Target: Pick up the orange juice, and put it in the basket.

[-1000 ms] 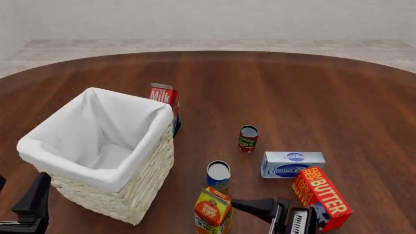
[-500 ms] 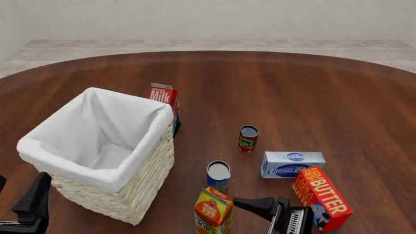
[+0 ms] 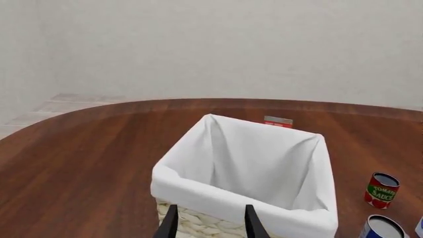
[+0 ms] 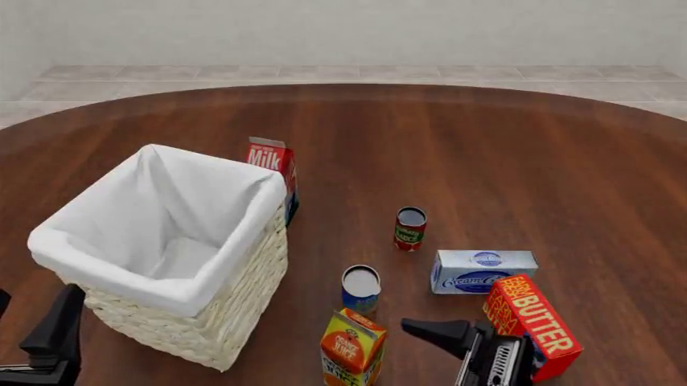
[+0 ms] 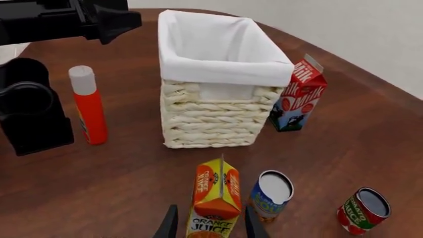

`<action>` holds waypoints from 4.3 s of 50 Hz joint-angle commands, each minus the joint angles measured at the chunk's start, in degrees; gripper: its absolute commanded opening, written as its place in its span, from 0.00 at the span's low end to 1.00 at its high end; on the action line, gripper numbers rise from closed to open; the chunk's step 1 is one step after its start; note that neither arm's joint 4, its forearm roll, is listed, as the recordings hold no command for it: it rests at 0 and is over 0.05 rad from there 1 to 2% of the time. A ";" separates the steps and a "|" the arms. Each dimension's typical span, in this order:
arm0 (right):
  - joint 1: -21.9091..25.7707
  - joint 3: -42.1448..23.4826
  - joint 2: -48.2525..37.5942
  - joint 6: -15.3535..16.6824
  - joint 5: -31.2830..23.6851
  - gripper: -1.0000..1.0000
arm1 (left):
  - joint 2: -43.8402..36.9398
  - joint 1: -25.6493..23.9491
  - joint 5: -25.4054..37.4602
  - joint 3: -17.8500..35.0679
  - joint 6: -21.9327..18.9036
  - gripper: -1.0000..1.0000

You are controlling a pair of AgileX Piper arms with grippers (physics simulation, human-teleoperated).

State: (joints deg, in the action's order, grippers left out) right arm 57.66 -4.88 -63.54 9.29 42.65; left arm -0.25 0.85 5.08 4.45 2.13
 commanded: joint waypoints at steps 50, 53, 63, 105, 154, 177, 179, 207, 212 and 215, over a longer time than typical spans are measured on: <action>-1.93 0.72 -10.73 -0.44 8.89 1.00 | 0.16 -0.18 0.44 0.54 0.02 1.00; -2.07 0.66 -11.71 -0.48 9.71 1.00 | 0.15 -0.19 0.40 0.48 0.08 1.00; -2.75 0.07 -16.06 -0.05 12.79 1.00 | 0.18 -0.15 0.55 0.72 0.18 1.00; -2.13 -1.66 -24.01 -1.18 18.58 1.00 | 0.21 -0.18 1.00 1.16 0.20 1.00; -5.88 -3.64 -32.41 -3.64 23.12 0.00 | 0.23 0.14 1.49 2.00 0.03 1.00; -4.82 -6.07 -3.64 3.36 6.40 0.00 | 0.24 0.20 2.43 3.80 0.57 1.00; -4.80 -6.50 -2.77 3.36 5.80 0.00 | 0.24 0.24 2.51 3.93 0.47 1.00; -4.31 -18.49 4.85 11.37 3.02 0.00 | 0.24 1.21 4.76 6.75 0.10 1.00; -3.50 -19.87 4.99 11.82 2.79 0.00 | 0.24 1.21 5.05 7.12 0.17 1.00; -3.25 -20.74 5.04 12.11 2.96 0.00 | 0.24 1.22 5.45 7.44 0.23 1.00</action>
State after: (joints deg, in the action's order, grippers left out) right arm 53.40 -21.85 -58.91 21.26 45.18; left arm 0.00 1.91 9.63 10.94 2.28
